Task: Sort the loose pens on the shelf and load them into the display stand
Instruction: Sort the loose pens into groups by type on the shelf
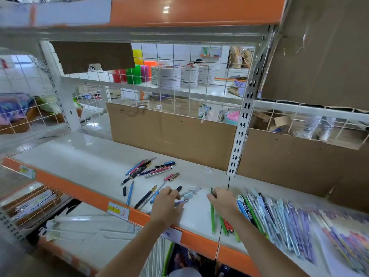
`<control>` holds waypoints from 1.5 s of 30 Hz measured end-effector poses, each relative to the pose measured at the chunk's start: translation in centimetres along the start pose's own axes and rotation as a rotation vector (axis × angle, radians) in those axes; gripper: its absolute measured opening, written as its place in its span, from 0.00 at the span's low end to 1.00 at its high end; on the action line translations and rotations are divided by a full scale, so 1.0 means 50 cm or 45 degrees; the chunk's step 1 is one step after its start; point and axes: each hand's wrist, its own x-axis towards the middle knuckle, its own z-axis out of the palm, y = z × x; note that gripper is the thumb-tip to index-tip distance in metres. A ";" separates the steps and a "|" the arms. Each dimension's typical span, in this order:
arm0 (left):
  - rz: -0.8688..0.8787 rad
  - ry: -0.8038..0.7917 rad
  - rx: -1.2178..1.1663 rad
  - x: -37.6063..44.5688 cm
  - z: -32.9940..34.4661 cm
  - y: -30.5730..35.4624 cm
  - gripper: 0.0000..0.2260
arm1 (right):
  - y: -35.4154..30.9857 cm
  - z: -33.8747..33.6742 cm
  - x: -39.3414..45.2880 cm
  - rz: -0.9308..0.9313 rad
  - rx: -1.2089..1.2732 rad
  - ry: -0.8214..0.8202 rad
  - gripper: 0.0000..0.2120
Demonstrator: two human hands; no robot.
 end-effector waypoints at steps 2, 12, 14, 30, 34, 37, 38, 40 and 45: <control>-0.027 -0.020 0.034 0.002 0.003 -0.005 0.12 | 0.003 0.009 0.002 -0.044 -0.177 -0.046 0.09; 0.020 -0.027 0.106 0.023 -0.012 -0.041 0.09 | 0.008 0.000 0.002 -0.168 -0.408 -0.010 0.15; -0.026 -0.035 0.037 0.020 -0.015 -0.048 0.08 | -0.008 0.009 0.004 -0.200 -0.357 0.023 0.14; -0.508 0.335 -0.422 0.012 -0.031 -0.056 0.10 | -0.042 0.099 0.050 -0.442 -0.202 0.014 0.09; -0.545 0.331 -0.434 0.013 -0.035 -0.058 0.10 | -0.037 0.097 0.050 -0.386 -0.203 0.007 0.08; -0.565 0.287 -0.420 0.016 -0.034 -0.062 0.09 | -0.035 0.094 0.047 -0.363 -0.186 -0.003 0.09; -0.558 0.259 -0.405 0.018 -0.033 -0.063 0.09 | -0.034 0.093 0.046 -0.360 -0.186 -0.003 0.09; -0.529 0.193 -0.348 0.022 -0.030 -0.065 0.10 | -0.033 0.091 0.042 -0.353 -0.196 -0.004 0.09; -0.623 0.310 -0.421 0.031 -0.058 -0.080 0.12 | -0.031 0.077 0.034 -0.331 -0.213 0.046 0.10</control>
